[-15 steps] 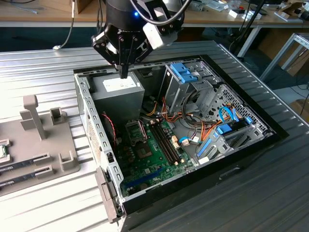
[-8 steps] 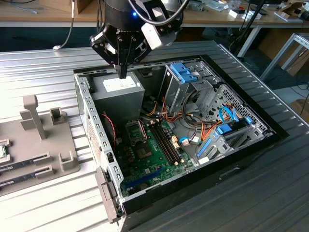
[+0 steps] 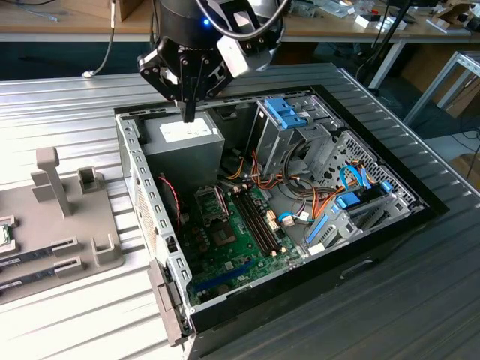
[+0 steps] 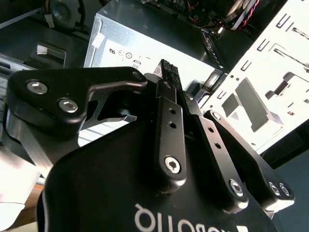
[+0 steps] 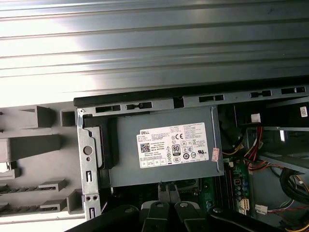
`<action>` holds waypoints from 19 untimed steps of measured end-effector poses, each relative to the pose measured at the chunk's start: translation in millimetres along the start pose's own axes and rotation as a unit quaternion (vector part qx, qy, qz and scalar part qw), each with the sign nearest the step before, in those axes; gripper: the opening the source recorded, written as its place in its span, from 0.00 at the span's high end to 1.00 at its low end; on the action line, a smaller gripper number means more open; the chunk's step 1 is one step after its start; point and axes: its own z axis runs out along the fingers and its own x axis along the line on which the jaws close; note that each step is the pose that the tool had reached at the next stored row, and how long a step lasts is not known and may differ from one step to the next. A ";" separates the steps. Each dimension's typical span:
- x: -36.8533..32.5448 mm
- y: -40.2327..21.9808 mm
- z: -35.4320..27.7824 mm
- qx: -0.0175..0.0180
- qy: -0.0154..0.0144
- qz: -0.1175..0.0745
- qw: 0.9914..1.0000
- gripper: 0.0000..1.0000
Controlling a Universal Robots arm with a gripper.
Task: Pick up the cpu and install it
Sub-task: 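Reach for the cpu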
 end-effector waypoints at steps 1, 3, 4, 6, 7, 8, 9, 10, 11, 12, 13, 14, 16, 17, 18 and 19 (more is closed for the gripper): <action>0.4 0.0 0.0 0.000 0.000 0.000 1.000 0.89; 1.0 -0.1 0.0 0.000 0.000 0.000 1.000 0.89; 1.3 -0.1 0.0 0.000 0.000 0.000 1.000 0.89; 2.6 -0.2 0.0 0.000 0.000 0.000 1.000 0.89; 3.2 -0.3 0.0 0.000 0.000 0.000 1.000 0.89; 3.5 -0.3 0.0 0.000 0.000 0.000 1.000 0.89; 3.8 -0.3 0.0 0.000 0.000 0.000 1.000 0.89; 4.4 -0.3 0.0 0.000 0.000 0.000 1.000 0.89; 4.7 -0.4 0.0 0.000 0.000 0.000 1.000 0.89; 5.0 -0.4 0.0 0.000 0.000 0.000 1.000 0.89; 5.5 -0.4 0.0 0.000 0.000 0.000 1.000 0.89; 5.9 -0.5 0.0 0.000 0.000 0.000 1.000 0.89; 6.8 -0.5 0.1 0.000 0.000 0.000 1.000 0.89; 7.0 -0.5 0.0 0.000 0.000 0.000 1.000 0.89; 7.5 -0.6 0.1 0.000 0.000 0.000 1.000 0.89; 7.9 -0.6 0.1 0.000 0.000 0.000 1.000 0.89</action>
